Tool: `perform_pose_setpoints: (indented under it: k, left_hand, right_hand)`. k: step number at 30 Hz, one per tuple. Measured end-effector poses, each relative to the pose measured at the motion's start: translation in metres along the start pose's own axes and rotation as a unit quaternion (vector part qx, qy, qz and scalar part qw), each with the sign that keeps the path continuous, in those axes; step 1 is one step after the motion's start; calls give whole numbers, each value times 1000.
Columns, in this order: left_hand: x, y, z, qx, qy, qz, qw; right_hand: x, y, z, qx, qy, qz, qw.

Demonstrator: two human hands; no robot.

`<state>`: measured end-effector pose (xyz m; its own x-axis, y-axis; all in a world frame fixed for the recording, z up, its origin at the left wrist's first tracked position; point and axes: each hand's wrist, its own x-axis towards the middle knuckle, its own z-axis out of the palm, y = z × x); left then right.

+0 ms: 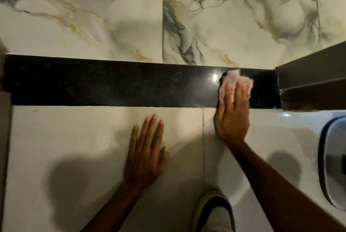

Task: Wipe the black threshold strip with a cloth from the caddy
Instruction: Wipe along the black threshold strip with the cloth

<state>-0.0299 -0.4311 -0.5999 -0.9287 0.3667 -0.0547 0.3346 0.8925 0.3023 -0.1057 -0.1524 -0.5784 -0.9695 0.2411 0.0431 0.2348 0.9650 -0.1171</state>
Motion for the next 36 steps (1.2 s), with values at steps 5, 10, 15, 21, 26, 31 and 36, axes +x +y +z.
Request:
perform_pose_setpoints:
  k: [5,10,15,21,26,31,36]
  left_hand:
    - [28,27,13,25,-28,44,998]
    - [33,29,12,36,-38,42,998]
    - [36,31,11,30,-38,41,998]
    - [35,30,12,31,-45,40,998]
    - [36,30,8,36,-56,43,997]
    - [37,31,11,34,-55,45,997]
    - [45,27,3,29,-103,61,992]
  right_hand:
    - [64,-25,7,14,6,56,998]
    - [-26,8,-10,44,-47,-48,997]
    - [6,65,-12,-2,-11,130,992]
    - [48,5,-2,70,-32,26,997]
    - [-61,33,-12,49,-26,29,998]
    - [25,66,-3,27,-9,153,988]
    - [27,7,7,86,-33,86,992]
